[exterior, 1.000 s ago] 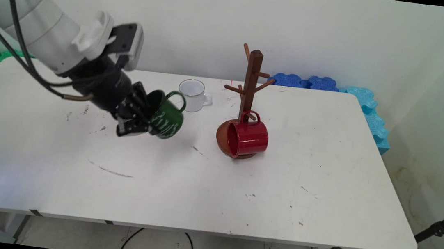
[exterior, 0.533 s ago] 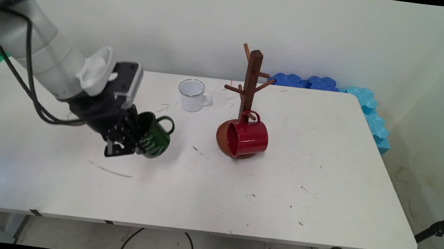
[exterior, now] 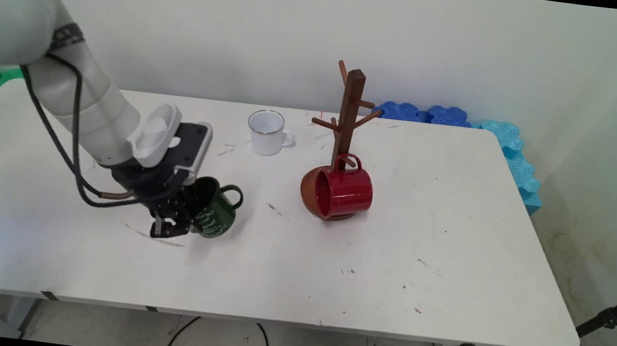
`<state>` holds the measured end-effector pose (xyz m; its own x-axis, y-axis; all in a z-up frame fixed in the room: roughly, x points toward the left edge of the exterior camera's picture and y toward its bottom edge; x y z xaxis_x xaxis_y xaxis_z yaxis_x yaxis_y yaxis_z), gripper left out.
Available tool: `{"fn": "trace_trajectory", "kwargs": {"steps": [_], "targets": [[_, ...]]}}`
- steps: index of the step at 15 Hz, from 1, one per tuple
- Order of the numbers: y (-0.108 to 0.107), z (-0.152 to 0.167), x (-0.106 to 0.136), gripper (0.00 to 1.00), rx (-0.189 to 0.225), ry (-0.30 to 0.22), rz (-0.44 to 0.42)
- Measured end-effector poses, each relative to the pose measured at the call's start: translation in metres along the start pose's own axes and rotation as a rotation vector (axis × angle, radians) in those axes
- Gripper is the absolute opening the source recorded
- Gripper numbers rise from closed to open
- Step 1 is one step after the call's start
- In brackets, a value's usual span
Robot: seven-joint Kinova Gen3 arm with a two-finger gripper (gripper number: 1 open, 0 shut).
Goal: Place the picked object on the table
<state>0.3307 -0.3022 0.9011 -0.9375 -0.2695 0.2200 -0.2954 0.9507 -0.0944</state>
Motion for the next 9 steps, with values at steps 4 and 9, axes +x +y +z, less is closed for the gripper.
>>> {"fn": "trace_trajectory", "kwargs": {"steps": [4,9], "targets": [[0.0,0.012,0.003,0.0,-0.006,-0.013,0.012],[-0.001,0.025,0.007,0.0,-0.012,-0.019,0.024]]}}
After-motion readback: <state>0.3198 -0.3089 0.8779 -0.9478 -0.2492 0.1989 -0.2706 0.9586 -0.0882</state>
